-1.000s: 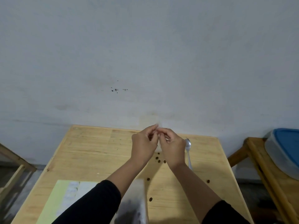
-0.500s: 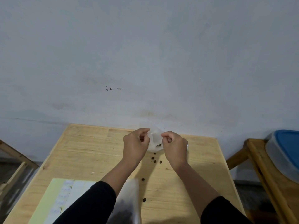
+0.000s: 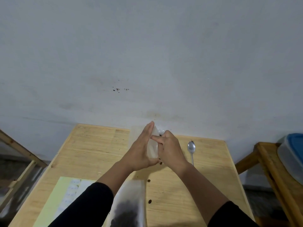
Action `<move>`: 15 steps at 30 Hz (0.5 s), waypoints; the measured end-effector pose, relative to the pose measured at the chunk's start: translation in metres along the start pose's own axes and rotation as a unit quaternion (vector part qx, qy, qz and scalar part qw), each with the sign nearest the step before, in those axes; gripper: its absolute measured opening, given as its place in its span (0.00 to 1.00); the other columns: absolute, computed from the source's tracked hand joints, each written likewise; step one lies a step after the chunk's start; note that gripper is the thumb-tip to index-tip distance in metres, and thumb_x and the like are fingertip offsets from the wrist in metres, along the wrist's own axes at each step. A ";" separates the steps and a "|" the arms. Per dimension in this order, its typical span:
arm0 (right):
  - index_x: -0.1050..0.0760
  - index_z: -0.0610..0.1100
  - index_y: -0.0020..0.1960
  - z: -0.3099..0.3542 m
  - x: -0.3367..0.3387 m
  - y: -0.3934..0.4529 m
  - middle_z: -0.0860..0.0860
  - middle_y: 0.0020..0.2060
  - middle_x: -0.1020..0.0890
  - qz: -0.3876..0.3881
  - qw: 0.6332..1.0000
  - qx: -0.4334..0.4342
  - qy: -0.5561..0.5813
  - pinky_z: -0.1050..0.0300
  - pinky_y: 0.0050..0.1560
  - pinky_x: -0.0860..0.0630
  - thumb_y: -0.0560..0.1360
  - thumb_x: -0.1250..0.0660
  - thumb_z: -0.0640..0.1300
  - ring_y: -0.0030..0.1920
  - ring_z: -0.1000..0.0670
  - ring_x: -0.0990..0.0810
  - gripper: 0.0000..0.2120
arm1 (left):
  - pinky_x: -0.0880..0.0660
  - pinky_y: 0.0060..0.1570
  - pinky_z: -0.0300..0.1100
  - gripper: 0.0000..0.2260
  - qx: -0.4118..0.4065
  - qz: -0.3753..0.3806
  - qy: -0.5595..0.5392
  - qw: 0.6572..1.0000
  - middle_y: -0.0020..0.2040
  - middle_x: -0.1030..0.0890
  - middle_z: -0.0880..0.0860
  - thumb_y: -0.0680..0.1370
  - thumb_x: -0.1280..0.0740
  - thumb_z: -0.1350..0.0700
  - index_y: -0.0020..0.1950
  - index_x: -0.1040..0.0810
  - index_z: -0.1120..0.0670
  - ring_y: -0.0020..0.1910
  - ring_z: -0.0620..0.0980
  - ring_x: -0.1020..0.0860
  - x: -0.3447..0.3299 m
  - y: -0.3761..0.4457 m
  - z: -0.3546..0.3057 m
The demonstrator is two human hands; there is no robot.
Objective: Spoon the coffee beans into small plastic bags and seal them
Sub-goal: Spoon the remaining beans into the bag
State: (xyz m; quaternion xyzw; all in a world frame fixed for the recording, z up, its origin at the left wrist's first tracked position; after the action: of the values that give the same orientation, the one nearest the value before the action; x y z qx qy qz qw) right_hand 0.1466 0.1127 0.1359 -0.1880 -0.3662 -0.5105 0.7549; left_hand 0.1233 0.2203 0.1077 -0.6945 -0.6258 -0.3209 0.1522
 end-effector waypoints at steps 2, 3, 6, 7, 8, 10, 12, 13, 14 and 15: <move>0.24 0.50 0.63 0.002 -0.005 0.000 0.53 0.40 0.36 0.034 0.999 0.004 0.013 0.73 0.38 0.36 0.79 0.45 0.34 0.39 0.59 0.34 0.20 | 0.47 0.67 0.25 0.49 -0.005 -0.052 0.012 0.999 0.74 0.43 0.46 0.65 0.22 0.54 0.76 0.50 0.54 0.73 0.38 0.45 0.004 -0.002 0.005; 0.25 0.50 0.63 0.001 -0.006 0.000 0.54 0.39 0.38 0.038 0.999 0.003 0.012 0.71 0.39 0.37 0.79 0.45 0.33 0.39 0.57 0.34 0.20 | 0.44 0.65 0.24 0.46 -0.007 -0.081 0.010 0.997 0.71 0.39 0.46 0.64 0.22 0.55 0.75 0.46 0.53 0.70 0.35 0.41 0.007 -0.004 0.008; 0.25 0.48 0.63 -0.005 -0.005 0.000 0.53 0.40 0.36 0.011 1.000 -0.013 -0.012 0.70 0.42 0.37 0.79 0.44 0.34 0.42 0.54 0.33 0.18 | 0.40 0.59 0.22 0.39 0.011 -0.125 -0.005 0.992 0.63 0.31 0.44 0.62 0.24 0.55 0.70 0.38 0.48 0.61 0.30 0.35 0.013 -0.010 0.013; 0.24 0.48 0.62 -0.005 -0.005 0.000 0.52 0.41 0.34 0.000 1.000 -0.013 -0.010 0.72 0.41 0.37 0.79 0.44 0.35 0.43 0.54 0.32 0.18 | 0.39 0.58 0.22 0.37 0.009 -0.131 -0.003 0.991 0.62 0.30 0.43 0.63 0.26 0.54 0.69 0.37 0.47 0.60 0.31 0.34 0.013 -0.011 0.014; 0.22 0.47 0.61 -0.005 -0.004 -0.001 0.51 0.42 0.32 -0.015 1.000 -0.007 0.004 0.74 0.41 0.36 0.79 0.44 0.35 0.44 0.54 0.31 0.17 | 0.38 0.58 0.23 0.35 0.010 -0.141 -0.004 0.990 0.61 0.30 0.41 0.63 0.26 0.54 0.68 0.36 0.47 0.60 0.33 0.33 0.012 -0.012 0.015; 0.20 0.47 0.57 -0.008 0.000 -0.003 0.54 0.41 0.28 -0.064 0.996 0.006 0.062 0.75 0.46 0.34 0.78 0.41 0.35 0.45 0.54 0.26 0.16 | 0.37 0.56 0.23 0.34 0.035 -0.171 -0.009 0.985 0.60 0.31 0.38 0.63 0.24 0.57 0.66 0.34 0.47 0.58 0.33 0.32 0.012 -0.015 0.022; 0.19 0.46 0.54 -0.026 0.006 -0.009 0.56 0.43 0.23 -0.122 0.985 -0.033 0.121 0.68 0.48 0.28 0.77 0.38 0.36 0.45 0.54 0.22 0.13 | 0.38 0.55 0.22 0.33 0.065 -0.198 -0.004 0.978 0.59 0.31 0.38 0.63 0.22 0.58 0.65 0.31 0.50 0.56 0.32 0.33 0.014 -0.019 0.030; 0.18 0.45 0.53 -0.041 0.008 -0.014 0.54 0.44 0.21 -0.156 0.977 -0.071 0.129 0.65 0.49 0.26 0.76 0.37 0.36 0.45 0.53 0.20 0.11 | 0.37 0.55 0.24 0.33 0.077 -0.206 0.006 0.976 0.59 0.31 0.40 0.63 0.22 0.57 0.65 0.31 0.51 0.56 0.33 0.33 0.014 -0.021 0.034; 0.18 0.42 0.52 -0.059 0.009 -0.020 0.50 0.45 0.18 -0.198 0.968 -0.106 0.115 0.62 0.49 0.25 0.75 0.36 0.36 0.45 0.51 0.19 0.10 | 0.35 0.56 0.28 0.33 0.087 -0.210 0.015 0.974 0.59 0.31 0.41 0.63 0.21 0.55 0.65 0.31 0.52 0.57 0.34 0.33 0.014 -0.024 0.037; 0.18 0.38 0.51 -0.078 0.009 -0.027 0.46 0.44 0.17 -0.236 0.959 -0.132 0.087 0.58 0.48 0.24 0.75 0.35 0.35 0.44 0.47 0.18 0.08 | 0.33 0.57 0.32 0.33 0.096 -0.211 0.019 0.972 0.60 0.31 0.42 0.64 0.21 0.54 0.66 0.31 0.53 0.58 0.35 0.33 0.014 -0.026 0.039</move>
State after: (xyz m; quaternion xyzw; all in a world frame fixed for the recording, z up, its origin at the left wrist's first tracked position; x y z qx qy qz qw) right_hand 0.1523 0.0443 0.0890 -0.1495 -0.2625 -0.7324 0.6101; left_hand 0.1083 0.2591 0.0821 -0.5223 -0.7835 -0.2969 0.1587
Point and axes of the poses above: each hand's wrist, its own y-axis towards the middle knuckle, its own x-axis out of the back of the hand, z = x × y, the point moved 5 cm from there along y, towards the middle knuckle
